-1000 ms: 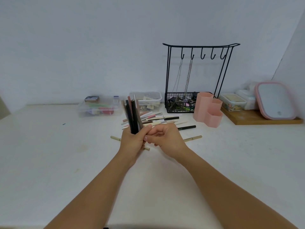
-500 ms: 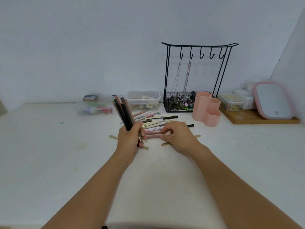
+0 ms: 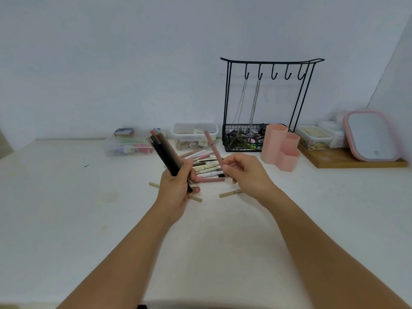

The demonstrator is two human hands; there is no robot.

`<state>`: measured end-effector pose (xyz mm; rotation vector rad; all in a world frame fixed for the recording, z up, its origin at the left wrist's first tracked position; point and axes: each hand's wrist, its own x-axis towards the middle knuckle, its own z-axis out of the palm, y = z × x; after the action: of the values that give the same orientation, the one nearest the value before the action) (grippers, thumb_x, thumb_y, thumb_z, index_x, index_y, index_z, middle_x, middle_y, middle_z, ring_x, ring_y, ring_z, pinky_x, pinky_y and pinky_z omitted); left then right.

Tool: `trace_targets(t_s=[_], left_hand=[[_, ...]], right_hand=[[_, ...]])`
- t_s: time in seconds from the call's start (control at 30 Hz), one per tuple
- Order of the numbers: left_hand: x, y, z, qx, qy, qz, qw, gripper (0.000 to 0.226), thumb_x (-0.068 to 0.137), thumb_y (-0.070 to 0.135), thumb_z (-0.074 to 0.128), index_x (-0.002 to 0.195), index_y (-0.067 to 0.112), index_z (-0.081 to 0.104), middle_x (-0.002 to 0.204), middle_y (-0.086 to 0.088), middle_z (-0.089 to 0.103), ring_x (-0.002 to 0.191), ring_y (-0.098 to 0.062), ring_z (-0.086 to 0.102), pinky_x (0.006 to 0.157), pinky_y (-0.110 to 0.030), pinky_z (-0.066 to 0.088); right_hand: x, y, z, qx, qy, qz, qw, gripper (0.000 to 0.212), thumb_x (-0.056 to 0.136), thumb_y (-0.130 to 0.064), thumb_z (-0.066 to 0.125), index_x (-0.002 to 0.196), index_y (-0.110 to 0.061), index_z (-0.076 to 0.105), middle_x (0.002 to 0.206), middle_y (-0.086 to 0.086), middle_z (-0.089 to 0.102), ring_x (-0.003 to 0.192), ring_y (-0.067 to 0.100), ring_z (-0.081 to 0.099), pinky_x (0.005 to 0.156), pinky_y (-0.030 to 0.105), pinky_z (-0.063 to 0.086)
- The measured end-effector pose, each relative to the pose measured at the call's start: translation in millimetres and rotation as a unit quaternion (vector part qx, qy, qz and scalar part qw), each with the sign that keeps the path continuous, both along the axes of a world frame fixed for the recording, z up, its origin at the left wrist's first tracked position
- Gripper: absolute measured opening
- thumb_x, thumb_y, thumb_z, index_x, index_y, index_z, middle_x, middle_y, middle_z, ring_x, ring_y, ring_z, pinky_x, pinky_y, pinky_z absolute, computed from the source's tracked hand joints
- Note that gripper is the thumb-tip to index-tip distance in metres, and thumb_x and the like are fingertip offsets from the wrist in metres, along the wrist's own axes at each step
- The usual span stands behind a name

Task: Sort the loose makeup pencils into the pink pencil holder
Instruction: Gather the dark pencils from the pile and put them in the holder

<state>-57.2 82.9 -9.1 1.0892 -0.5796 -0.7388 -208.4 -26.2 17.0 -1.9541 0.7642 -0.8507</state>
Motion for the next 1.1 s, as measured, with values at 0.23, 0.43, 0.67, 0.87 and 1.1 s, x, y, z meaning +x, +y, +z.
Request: trace_targets(t_s=[0.23, 0.43, 0.67, 0.87, 1.1], left_hand=[[-7, 2, -4, 0.018, -0.058, -0.06, 0.996, 0.039, 0.075, 0.047, 0.079, 0.066, 0.018, 0.055, 0.057, -0.002, 0.039, 0.052, -0.013, 0.033, 0.045, -0.025, 0.025], [-8, 1, -4, 0.031, -0.043, -0.062, 0.997, 0.039, 0.072, 0.048, 0.079, 0.071, 0.014, 0.061, 0.056, 0.0, 0.045, 0.05, -0.011, 0.036, 0.049, -0.026, 0.025], [-11, -2, -4, 0.033, -0.038, -0.087, 0.995, 0.049, 0.068, 0.056, 0.076, 0.079, 0.013, 0.055, 0.058, 0.001, 0.041, 0.05, -0.009, 0.036, 0.042, -0.018, 0.023], [-5, -2, -5, 0.039, -0.025, -0.065, 0.997, 0.029, 0.09, 0.035, 0.074, 0.079, 0.014, 0.058, 0.062, -0.009, 0.046, 0.053, -0.017, 0.042, 0.042, -0.021, 0.023], [-4, -4, 0, 0.027, -0.013, 0.006, 1.0, 0.021, 0.098, 0.018, 0.064, 0.083, 0.005, 0.058, 0.063, -0.008, 0.06, 0.068, -0.018, 0.068, 0.039, -0.026, 0.044]], right_hand=[[20, 29, -6, 0.172, -0.132, 0.13, 0.967, 0.015, 0.093, 0.0, 0.061, 0.106, 0.006, 0.065, 0.078, 0.015, 0.068, 0.065, 0.014, 0.063, 0.065, 0.022, 0.055], [25, 38, -9, 0.153, -0.158, 0.123, 0.968, 0.007, 0.09, 0.002, 0.066, 0.094, 0.001, 0.071, 0.069, 0.011, 0.069, 0.061, 0.014, 0.067, 0.063, 0.021, 0.056], [26, 40, -16, 0.141, -0.172, 0.083, 0.971, 0.007, 0.086, 0.005, 0.067, 0.086, 0.005, 0.074, 0.068, 0.013, 0.068, 0.06, 0.014, 0.061, 0.06, 0.022, 0.051], [30, 41, -22, 0.066, -0.137, 0.11, 0.982, 0.01, 0.086, 0.005, 0.067, 0.089, 0.002, 0.076, 0.075, 0.017, 0.071, 0.068, 0.016, 0.067, 0.065, 0.026, 0.054], [18, 7, -13, -0.052, -0.034, -0.059, 0.996, 0.017, 0.086, -0.012, 0.071, 0.103, -0.016, 0.074, 0.091, 0.001, 0.074, 0.077, 0.01, 0.065, 0.073, 0.023, 0.051]])
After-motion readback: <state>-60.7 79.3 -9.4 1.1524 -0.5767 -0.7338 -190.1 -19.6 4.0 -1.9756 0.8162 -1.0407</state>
